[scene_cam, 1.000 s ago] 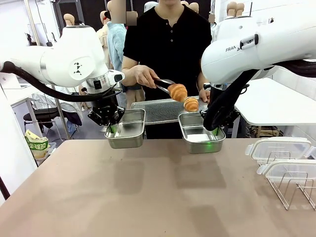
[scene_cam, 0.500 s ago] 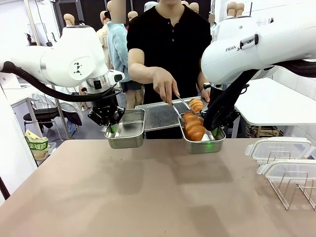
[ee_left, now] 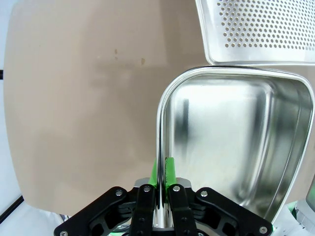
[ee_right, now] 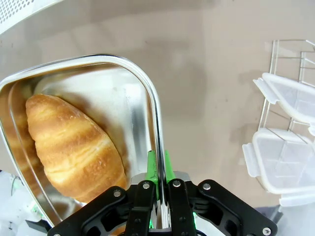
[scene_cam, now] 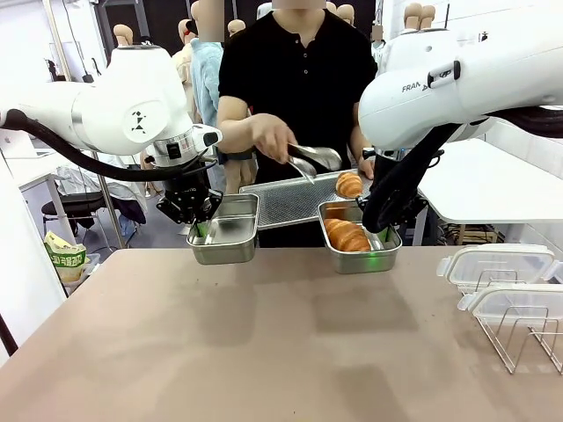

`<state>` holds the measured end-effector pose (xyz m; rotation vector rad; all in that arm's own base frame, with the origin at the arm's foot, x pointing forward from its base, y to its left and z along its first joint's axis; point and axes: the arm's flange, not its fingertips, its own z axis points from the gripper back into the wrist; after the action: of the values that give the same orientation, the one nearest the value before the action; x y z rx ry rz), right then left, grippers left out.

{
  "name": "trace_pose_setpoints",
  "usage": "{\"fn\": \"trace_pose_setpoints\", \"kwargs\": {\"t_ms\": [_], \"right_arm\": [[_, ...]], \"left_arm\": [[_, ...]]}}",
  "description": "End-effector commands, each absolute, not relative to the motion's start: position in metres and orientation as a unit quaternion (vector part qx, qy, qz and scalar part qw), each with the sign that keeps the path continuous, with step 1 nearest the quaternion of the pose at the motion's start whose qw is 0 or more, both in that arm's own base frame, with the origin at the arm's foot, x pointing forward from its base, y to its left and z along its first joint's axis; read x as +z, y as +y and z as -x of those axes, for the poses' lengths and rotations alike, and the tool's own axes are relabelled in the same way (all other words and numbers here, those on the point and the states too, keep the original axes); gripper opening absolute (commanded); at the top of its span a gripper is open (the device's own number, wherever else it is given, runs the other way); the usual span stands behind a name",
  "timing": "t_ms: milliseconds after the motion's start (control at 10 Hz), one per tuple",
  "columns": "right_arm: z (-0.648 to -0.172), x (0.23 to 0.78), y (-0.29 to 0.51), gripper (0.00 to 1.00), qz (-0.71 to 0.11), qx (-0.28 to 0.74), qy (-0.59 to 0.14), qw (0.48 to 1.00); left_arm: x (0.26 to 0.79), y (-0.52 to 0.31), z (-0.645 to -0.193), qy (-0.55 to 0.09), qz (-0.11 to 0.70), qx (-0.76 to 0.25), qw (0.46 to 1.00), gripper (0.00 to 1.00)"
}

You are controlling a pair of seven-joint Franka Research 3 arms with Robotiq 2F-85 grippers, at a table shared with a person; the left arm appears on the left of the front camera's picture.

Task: Place the bread in airtight containers.
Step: Once an object is inside an Airtight Container , place the container in the center of the table.

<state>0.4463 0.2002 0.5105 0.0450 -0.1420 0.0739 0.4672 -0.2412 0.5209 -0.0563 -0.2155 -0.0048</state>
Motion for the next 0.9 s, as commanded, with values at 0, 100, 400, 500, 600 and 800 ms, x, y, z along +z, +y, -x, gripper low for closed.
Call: {"fn": "trace_pose_setpoints", "kwargs": {"t_ms": [0, 100, 400, 500, 600, 800], "right_arm": [[-0.4463, 0.5112, 0.2, 0.0, -0.023, 0.037, -0.072, 0.996], [-0.4463, 0.5112, 0.2, 0.0, -0.023, 0.037, -0.072, 0.996], [-0.4463, 0.5112, 0.2, 0.0, -0.023, 0.037, -0.072, 0.996], [-0.4463, 0.5112, 0.2, 0.0, -0.023, 0.037, -0.072, 0.996], [-0.4463, 0.5112, 0.2, 0.0, -0.023, 0.037, -0.072, 0.996], [-0.4463, 0.5112, 0.2, 0.0, -0.023, 0.037, -0.072, 0.996]], "left_arm": [[0.524, -0.2403, -0.4671, -0.11, 0.029, -0.001, 0.993, 0.0], [0.524, -0.2403, -0.4671, -0.11, 0.029, -0.001, 0.993, 0.0], [0.524, -0.2403, -0.4671, -0.11, 0.029, -0.001, 0.993, 0.0], [0.524, -0.2403, -0.4671, -0.11, 0.029, -0.001, 0.993, 0.0], [0.524, -0.2403, -0.4671, -0.11, 0.029, -0.001, 0.993, 0.0], [0.524, -0.2403, -0.4671, -0.11, 0.029, -0.001, 0.993, 0.0]]}}
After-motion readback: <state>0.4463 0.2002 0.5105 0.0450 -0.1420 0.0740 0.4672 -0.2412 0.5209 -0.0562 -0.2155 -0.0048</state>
